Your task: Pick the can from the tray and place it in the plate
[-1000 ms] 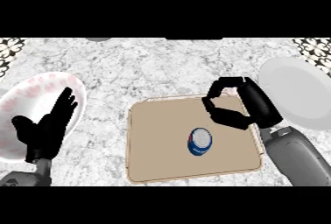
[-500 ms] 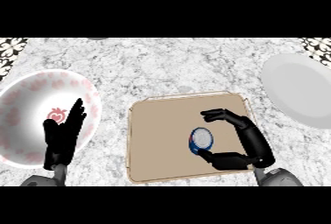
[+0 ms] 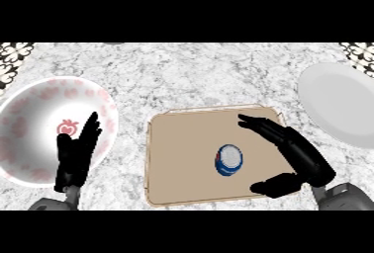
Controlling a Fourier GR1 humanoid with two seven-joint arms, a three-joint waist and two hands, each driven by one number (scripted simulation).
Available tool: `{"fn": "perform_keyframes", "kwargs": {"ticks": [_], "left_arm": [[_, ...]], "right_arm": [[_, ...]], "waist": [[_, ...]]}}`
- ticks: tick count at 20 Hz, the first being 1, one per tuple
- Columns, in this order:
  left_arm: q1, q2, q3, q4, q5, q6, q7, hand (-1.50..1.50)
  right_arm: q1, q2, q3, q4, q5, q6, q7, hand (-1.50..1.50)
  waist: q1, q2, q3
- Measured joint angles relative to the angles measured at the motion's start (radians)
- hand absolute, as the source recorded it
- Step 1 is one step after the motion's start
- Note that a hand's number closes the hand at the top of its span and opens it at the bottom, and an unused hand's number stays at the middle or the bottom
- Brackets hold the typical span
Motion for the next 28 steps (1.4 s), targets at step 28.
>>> {"fn": "perform_keyframes", "kwargs": {"ticks": [28], "left_arm": [[0.000,-0.067,0.085,-0.021,-0.096,-0.077,0.042,0.00]], "right_arm": [[-0.190,0.167,0.040,0.024,0.269,0.572,0.497,-1.50]], "waist": [[0.007,0.003,0.001]]}}
